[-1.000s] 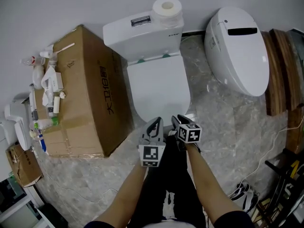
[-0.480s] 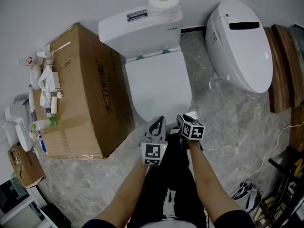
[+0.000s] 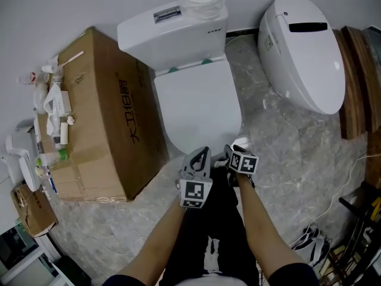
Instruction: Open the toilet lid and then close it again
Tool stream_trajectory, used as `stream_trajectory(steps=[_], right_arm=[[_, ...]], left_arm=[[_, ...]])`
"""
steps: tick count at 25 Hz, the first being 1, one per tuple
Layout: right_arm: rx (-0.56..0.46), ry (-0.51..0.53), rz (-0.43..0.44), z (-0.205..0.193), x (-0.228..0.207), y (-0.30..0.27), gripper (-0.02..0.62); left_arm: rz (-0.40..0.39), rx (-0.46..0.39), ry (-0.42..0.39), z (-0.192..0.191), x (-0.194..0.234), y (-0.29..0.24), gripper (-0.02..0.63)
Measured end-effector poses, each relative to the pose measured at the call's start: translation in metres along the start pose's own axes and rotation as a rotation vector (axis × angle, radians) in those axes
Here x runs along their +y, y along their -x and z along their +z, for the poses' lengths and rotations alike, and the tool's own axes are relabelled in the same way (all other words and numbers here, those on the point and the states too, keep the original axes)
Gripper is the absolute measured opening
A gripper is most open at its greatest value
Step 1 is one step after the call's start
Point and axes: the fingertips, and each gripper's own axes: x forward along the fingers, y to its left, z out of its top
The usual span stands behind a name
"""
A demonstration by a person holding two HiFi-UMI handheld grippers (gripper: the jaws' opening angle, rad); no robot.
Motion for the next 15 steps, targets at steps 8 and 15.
stream_trajectory(steps=[8,15], right_arm=[[0.007,-0.125,0.035,-0.006,-0.010,-0.014,0.124],[-0.032,-0.268,0.117,-0.006,-0.012,-0.022,0.124]], left_arm=[[-0.028,0.016,-0.020,-0.016,-0.006,-0.008,0.002],[-0.029,0.025,-0.040,-0.027,-0.002,-0.010,0.002]])
